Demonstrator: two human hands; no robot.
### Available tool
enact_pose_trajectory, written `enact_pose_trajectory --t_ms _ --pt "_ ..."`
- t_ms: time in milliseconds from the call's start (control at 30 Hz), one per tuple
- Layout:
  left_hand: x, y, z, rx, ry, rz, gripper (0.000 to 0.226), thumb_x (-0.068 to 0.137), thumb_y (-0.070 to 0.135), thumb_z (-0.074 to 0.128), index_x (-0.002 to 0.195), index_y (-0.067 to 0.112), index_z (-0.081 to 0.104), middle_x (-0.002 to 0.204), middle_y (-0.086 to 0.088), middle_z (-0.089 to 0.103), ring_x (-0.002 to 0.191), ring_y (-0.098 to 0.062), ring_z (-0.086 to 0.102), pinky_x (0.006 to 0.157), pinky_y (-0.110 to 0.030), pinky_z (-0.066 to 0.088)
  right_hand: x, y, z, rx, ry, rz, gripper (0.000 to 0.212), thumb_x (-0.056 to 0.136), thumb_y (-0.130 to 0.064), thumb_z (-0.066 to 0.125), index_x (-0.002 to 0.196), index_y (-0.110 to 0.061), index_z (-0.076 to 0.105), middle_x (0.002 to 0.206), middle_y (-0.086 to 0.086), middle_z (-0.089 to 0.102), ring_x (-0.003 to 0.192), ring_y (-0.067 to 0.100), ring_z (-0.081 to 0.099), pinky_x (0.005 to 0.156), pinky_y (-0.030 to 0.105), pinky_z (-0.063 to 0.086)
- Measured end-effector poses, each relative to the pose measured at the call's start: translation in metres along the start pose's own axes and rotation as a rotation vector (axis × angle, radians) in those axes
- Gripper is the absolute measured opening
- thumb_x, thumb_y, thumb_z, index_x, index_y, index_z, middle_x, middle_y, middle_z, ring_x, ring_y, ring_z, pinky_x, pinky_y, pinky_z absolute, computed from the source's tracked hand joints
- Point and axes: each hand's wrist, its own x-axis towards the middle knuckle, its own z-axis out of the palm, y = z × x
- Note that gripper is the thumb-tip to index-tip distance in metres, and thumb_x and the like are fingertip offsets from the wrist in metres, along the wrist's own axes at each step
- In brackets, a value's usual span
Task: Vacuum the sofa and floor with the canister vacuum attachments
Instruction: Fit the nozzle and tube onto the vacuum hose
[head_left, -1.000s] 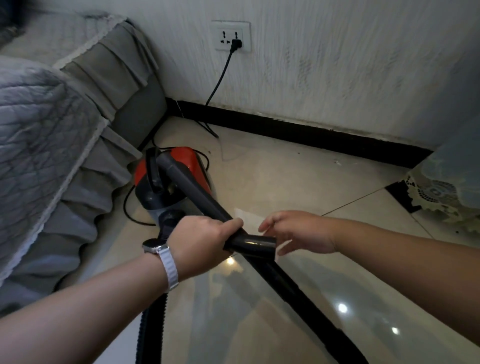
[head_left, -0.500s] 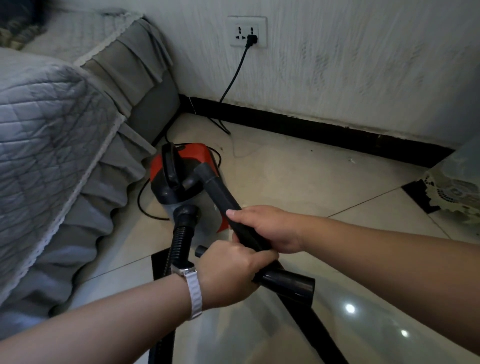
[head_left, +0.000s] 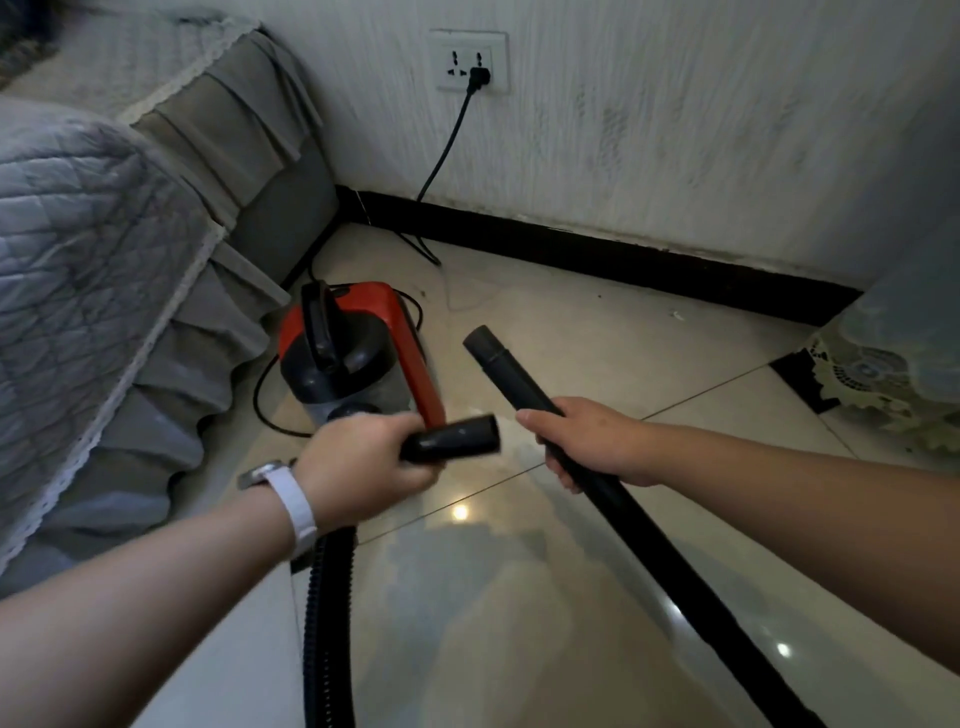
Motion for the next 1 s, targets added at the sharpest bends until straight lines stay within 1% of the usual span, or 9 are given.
enact_pose_trajectory --t_ms 67,167,267,367,500,600,767,867,1000 --pt "0.003 -0.017 -0.013 0.016 0.041 -0.101 0.032 0.085 0.055 0.066 0.069 0.038 0.044 0.057 0.011 0.051 0.049 0.002 0.047 0.043 -0.014 0.026 -0.002 0.002 -0.006 -0.046 -0.018 0.021 0.036 0.103 -0.046 0.050 0.091 -0.013 0.048 0.064 0.006 0.056 0.050 0.018 0.053 0.052 0.030 0.051" --pt "0.004 -0.037 -0.027 0.067 0.128 -0.185 0.030 0.084 0.057 0.067 0.074 0.032 0.054 0.060 0.010 0.055 0.053 -0.006 0.049 0.046 -0.021 0.030 -0.006 -0.001 -0.009 -0.143 -0.068 0.023 0.036 0.103 -0.046 0.050 0.090 -0.013 0.046 0.064 0.006 0.055 0.048 0.017 0.053 0.051 0.028 0.050" --pt "0.004 -0.045 -0.035 0.088 0.164 -0.229 0.031 0.084 0.059 0.064 0.074 0.032 0.052 0.061 0.010 0.055 0.057 -0.011 0.051 0.047 -0.026 0.031 -0.010 -0.011 -0.017 -0.389 -0.128 -0.007 0.033 0.100 -0.050 0.053 0.090 -0.019 0.051 0.066 0.007 0.059 0.049 0.018 0.055 0.058 0.031 0.052" --pt "0.001 -0.049 -0.036 0.122 0.140 -0.250 0.034 0.083 0.062 0.062 0.074 0.031 0.053 0.063 0.009 0.057 0.061 -0.015 0.056 0.050 -0.029 0.035 -0.010 -0.017 -0.025 -0.629 -0.164 -0.015 0.032 0.095 -0.057 0.058 0.093 -0.025 0.056 0.065 0.002 0.061 0.051 0.017 0.058 0.064 0.034 0.053" --pt "-0.002 -0.051 -0.034 0.191 0.098 -0.219 0.035 0.084 0.061 0.062 0.073 0.031 0.049 0.061 0.010 0.053 0.059 -0.012 0.051 0.048 -0.026 0.032 -0.010 -0.015 -0.023 -0.611 -0.164 -0.026 0.035 0.094 -0.055 0.059 0.094 -0.021 0.056 0.060 -0.002 0.061 0.050 0.017 0.057 0.065 0.033 0.052" --pt "-0.003 -0.051 -0.035 0.233 0.067 -0.189 0.036 0.086 0.060 0.062 0.073 0.028 0.050 0.061 0.009 0.055 0.059 -0.013 0.055 0.048 -0.027 0.034 -0.011 -0.013 -0.022 -0.553 -0.164 -0.033 0.035 0.097 -0.053 0.058 0.090 -0.019 0.052 0.054 -0.004 0.061 0.048 0.018 0.055 0.067 0.034 0.051" --pt "-0.003 -0.048 -0.032 0.308 0.029 -0.125 0.033 0.086 0.061 0.060 0.078 0.029 0.055 0.061 0.009 0.053 0.057 -0.009 0.052 0.047 -0.025 0.030 -0.014 -0.011 -0.024 -0.650 -0.183 -0.020 0.034 0.093 -0.058 0.059 0.095 -0.024 0.057 0.064 0.001 0.062 0.051 0.017 0.058 0.067 0.034 0.054" --pt "-0.003 -0.045 -0.029 0.366 -0.005 -0.094 0.033 0.086 0.062 0.057 0.075 0.032 0.049 0.061 0.010 0.052 0.055 -0.007 0.050 0.049 -0.027 0.032 -0.014 -0.008 -0.024 -0.665 -0.187 -0.016 0.035 0.092 -0.058 0.059 0.097 -0.024 0.057 0.068 0.003 0.063 0.054 0.019 0.060 0.067 0.035 0.055" --pt "-0.006 -0.036 -0.023 0.411 -0.044 -0.074 0.038 0.086 0.064 0.055 0.068 0.035 0.038 0.058 0.009 0.051 0.051 -0.005 0.048 0.048 -0.025 0.034 -0.014 -0.008 -0.021 -0.677 -0.186 -0.028 0.035 0.092 -0.060 0.058 0.096 -0.026 0.057 0.068 0.002 0.064 0.053 0.017 0.060 0.067 0.034 0.055"
